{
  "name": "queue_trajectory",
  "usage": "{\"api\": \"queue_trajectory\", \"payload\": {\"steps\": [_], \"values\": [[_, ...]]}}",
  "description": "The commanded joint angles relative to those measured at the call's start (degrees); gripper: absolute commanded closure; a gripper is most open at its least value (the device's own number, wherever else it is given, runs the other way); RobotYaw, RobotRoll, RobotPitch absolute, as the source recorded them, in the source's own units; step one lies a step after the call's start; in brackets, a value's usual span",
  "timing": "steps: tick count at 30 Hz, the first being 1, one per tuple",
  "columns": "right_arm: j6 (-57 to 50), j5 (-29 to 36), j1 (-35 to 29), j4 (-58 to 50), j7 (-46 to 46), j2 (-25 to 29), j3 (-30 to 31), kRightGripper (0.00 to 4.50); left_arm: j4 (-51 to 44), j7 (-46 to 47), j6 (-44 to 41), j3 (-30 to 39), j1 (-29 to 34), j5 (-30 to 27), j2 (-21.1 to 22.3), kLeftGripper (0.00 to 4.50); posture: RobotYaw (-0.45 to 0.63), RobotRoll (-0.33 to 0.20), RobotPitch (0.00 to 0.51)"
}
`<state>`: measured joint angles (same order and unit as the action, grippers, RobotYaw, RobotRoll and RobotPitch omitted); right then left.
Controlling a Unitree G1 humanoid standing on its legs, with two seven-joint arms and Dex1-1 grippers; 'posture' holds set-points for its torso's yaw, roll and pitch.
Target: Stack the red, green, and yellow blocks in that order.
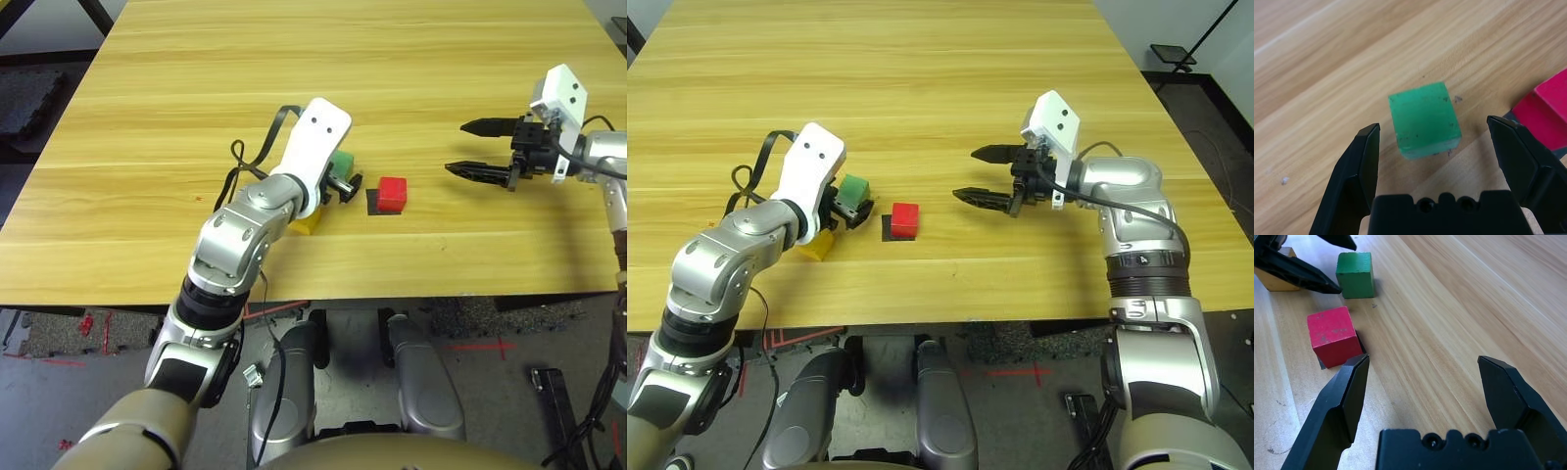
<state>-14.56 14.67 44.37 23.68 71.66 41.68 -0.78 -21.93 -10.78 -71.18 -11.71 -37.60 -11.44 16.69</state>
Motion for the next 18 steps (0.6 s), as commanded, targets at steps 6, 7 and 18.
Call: {"api": "queue_trajectory", "payload": {"steps": [6, 7, 18], "values": [[0.73, -0.02, -1.52, -0.78, -0.04, -0.08, 0.30, 0.04, 5.73, 1.33, -0.84, 0.77, -0.66, 1.73, -1.73, 0.00, 0.24, 0.117, 0.300], [0.84, -0.07, -1.47, -0.66, -0.03, -0.09, 0.31, 0.04, 6.34, 1.45, -0.68, 1.10, -0.73, 1.89, -1.68, 0.00, 0.24, 0.117, 0.300], [1.70, -0.45, -0.77, 0.33, -0.46, -1.15, 0.81, 0.04, 9.43, 1.11, 1.28, 2.19, -1.73, 3.31, -0.96, 0.00, 0.25, 0.126, 0.299]]}}
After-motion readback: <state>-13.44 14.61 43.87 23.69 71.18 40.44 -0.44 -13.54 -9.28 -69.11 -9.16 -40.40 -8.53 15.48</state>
